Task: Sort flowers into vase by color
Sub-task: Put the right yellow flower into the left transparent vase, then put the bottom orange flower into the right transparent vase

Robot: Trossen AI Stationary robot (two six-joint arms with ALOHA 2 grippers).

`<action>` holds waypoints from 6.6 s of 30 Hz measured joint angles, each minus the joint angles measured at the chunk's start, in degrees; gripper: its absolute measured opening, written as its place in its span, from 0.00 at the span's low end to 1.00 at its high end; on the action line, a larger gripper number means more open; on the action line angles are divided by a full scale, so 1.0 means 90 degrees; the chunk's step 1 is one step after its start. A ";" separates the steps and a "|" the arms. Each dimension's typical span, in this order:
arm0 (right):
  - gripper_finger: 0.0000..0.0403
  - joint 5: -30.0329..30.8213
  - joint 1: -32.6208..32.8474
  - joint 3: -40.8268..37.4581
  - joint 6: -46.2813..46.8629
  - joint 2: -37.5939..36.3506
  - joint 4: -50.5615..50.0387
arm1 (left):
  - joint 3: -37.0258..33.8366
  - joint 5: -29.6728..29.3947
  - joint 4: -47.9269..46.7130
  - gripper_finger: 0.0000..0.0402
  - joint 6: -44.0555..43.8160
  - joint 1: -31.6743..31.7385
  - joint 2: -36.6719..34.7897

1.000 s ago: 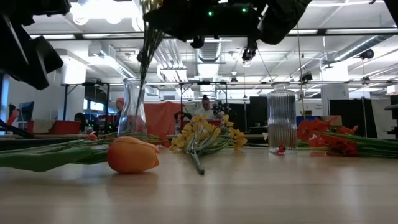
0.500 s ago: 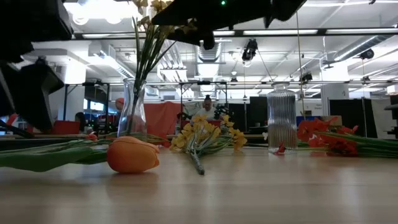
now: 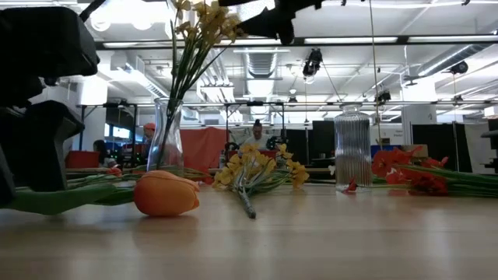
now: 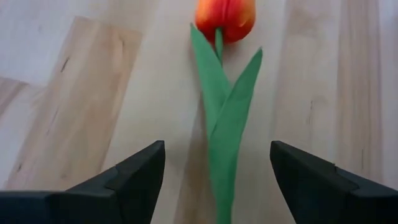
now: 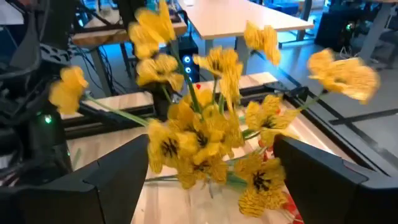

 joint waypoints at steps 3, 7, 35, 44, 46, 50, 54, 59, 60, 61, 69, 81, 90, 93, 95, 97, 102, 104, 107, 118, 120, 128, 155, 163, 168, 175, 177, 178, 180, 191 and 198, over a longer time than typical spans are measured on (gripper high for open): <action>0.81 0.0001 0.0018 0.0000 0.0171 -0.0130 -0.0203 | 0.0235 -0.0008 -0.0391 0.68 0.0000 -0.0041 0.0045; 0.81 0.0340 0.0038 0.0000 0.0414 -0.0193 -0.0746 | 0.0512 -0.0116 -0.1085 0.68 -0.0033 -0.0109 0.0010; 0.81 0.1313 0.0021 0.1274 -0.0554 0.1313 -0.0759 | 0.1403 -0.1010 -0.3090 0.68 -0.0511 -0.0641 -0.0261; 0.81 0.1456 0.0009 0.2252 -0.0776 0.1927 -0.2125 | 0.1369 -0.1128 -0.3092 0.68 -0.0563 -0.0670 -0.0334; 0.81 0.1638 0.0014 0.2259 -0.0766 0.1863 -0.2280 | 0.1347 -0.1129 -0.3085 0.68 -0.0622 -0.0676 -0.0334; 0.81 0.1685 0.0073 0.2261 -0.0556 0.1519 -0.2724 | 0.1307 -0.1134 -0.2969 0.68 -0.0669 -0.0678 -0.0334; 0.81 0.1663 0.0183 0.2260 -0.0195 0.1229 -0.3592 | 0.1248 -0.1145 -0.2782 0.68 -0.0669 -0.0678 -0.0248; 0.81 0.1670 0.0381 0.2254 0.0333 0.0930 -0.4648 | 0.1232 -0.1136 -0.2456 0.68 -0.0669 -0.0682 0.0149; 0.81 0.1676 0.0432 0.2254 0.0446 0.0897 -0.4782 | 0.1232 -0.1130 -0.2383 0.68 -0.0670 -0.0699 0.0244; 0.81 0.1673 0.0486 0.2254 0.0506 0.0867 -0.4900 | 0.1231 -0.1124 -0.2335 0.68 -0.0669 -0.0710 0.0346; 0.81 0.1668 0.0969 0.2249 0.0879 0.0573 -0.5361 | 0.1241 -0.0989 -0.2121 0.55 -0.0910 -0.0755 0.0994; 0.81 0.1669 0.1856 0.2249 0.1425 0.0276 -0.5863 | 0.1214 -0.0802 -0.2082 0.03 -0.0712 -0.0927 0.0742; 0.81 0.1838 0.2731 0.2204 0.1845 -0.0047 -0.6567 | 0.1583 -0.2243 -0.1158 0.01 0.1498 -0.0939 -0.0134; 0.81 0.2504 0.3158 0.2025 0.1788 -0.0098 -0.6446 | 0.1604 -0.2365 -0.0036 0.00 0.3192 -0.0862 -0.0528; 0.81 0.2863 0.3421 0.1819 0.1618 -0.0098 -0.6190 | 0.1565 -0.2328 0.0914 0.00 0.4410 -0.0787 -0.0786; 0.81 0.3131 0.3664 0.1532 0.1399 -0.0089 -0.5723 | 0.1497 -0.1985 0.1865 0.00 0.5573 -0.0690 -0.0988; 0.81 0.3235 0.3984 0.0435 0.0132 -0.0005 -0.2894 | 0.1221 -0.0776 0.3549 0.00 0.7243 -0.0259 -0.1176; 0.81 0.3222 0.4011 -0.0042 -0.0612 0.0009 -0.1236 | 0.1206 -0.0748 0.3730 0.00 0.7340 -0.0034 -0.1103; 0.81 0.2829 0.4016 -0.0715 -0.1623 0.0009 0.1113 | 0.1198 -0.0731 0.3932 0.00 0.7342 0.0276 -0.0917; 0.81 0.1436 0.3679 -0.1545 -0.2342 0.0009 0.3577 | 0.1191 -0.0731 0.4885 0.00 0.7049 0.1145 -0.0449; 0.81 0.1440 0.3630 -0.1543 -0.2354 0.0009 0.3575 | 0.1191 -0.0733 0.5063 0.00 0.7015 0.1255 -0.0338; 0.56 0.1494 0.3503 -0.1489 -0.2318 0.0009 0.3577 | 0.1193 -0.0731 0.5489 0.00 0.7041 0.1431 -0.0169; 0.02 0.2563 0.3009 -0.1478 0.0703 -0.2801 -0.1018 | 0.1203 -0.0689 0.3240 0.58 0.4902 0.1392 -0.0801; 0.02 0.3011 0.2516 -0.1479 0.1125 -0.4410 -0.2477 | 0.1203 -0.0610 0.2258 0.58 0.4275 0.1362 -0.1242; 0.02 0.3200 0.2336 -0.1477 0.1094 -0.5008 -0.2922 | 0.1203 -0.0612 0.2062 0.58 0.4260 0.1336 -0.1511; 0.02 0.3814 0.2297 -0.1477 0.1449 -0.5196 -0.3911 | 0.1203 -0.0612 0.1964 0.58 0.4268 0.1336 -0.1643; 0.02 0.3794 0.2297 -0.1477 0.1453 -0.5196 -0.3906 | 0.1203 -0.0614 0.1943 0.58 0.4270 0.1336 -0.1638; 0.02 0.3784 0.2297 -0.1462 0.1452 -0.5196 -0.3915 | 0.1203 -0.0614 0.1941 0.58 0.4271 0.1336 -0.1638; 0.02 0.3781 0.2297 -0.1392 0.1453 -0.5196 -0.3923 | 0.1203 -0.0620 0.1911 0.58 0.4274 0.1336 -0.1638; 0.02 0.3593 0.2297 -0.0835 0.1621 -0.4712 -0.4707 | 0.1203 -0.0663 0.1851 0.58 0.4280 0.1336 -0.1631; 0.03 0.3660 0.2299 -0.0749 0.1621 -0.4153 -0.4744 | 0.1203 -0.0665 0.1848 0.58 0.4283 0.1336 -0.1630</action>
